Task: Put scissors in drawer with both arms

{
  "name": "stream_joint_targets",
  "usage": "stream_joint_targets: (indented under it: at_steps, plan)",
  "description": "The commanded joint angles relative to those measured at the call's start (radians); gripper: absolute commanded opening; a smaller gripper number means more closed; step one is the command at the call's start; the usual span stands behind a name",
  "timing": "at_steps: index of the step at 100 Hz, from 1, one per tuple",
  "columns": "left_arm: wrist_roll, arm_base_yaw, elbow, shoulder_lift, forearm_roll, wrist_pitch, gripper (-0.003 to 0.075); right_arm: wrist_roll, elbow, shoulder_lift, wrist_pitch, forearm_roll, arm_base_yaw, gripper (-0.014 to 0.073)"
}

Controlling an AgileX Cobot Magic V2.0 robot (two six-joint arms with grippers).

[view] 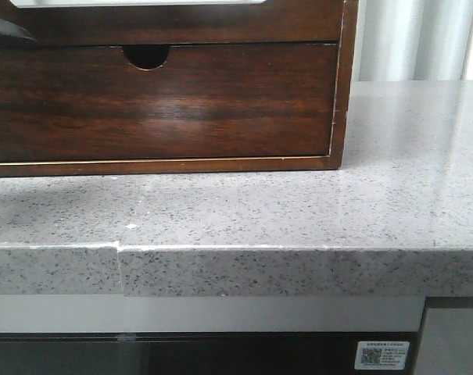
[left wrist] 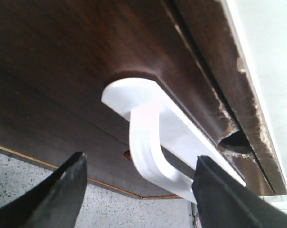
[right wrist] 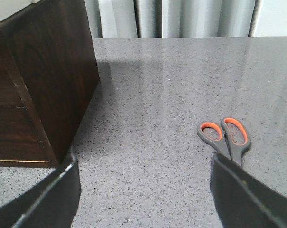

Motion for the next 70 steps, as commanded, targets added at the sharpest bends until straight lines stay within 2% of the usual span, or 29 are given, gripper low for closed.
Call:
stream_joint_targets:
  at_steps: [1,7,39,70]
  plan:
    - [0.007,-0.001,-0.033,-0.014,-0.051,0.001,0.044,-0.001,-0.036,0.013,-0.076,0.004,-0.006,0.051]
    - [0.025,0.008,-0.022,-0.014,-0.109,0.003,0.044,-0.001,-0.036,0.013,-0.076,0.004,-0.006,0.051]
    - [0.383,0.026,-0.01,-0.016,-0.353,0.069,0.044,-0.001,-0.036,0.013,-0.076,0.004,-0.006,0.051]
    - [0.388,0.164,0.015,-0.016,-0.333,0.247,0.044,-0.001,-0.036,0.013,-0.076,0.004,-0.006,0.051]
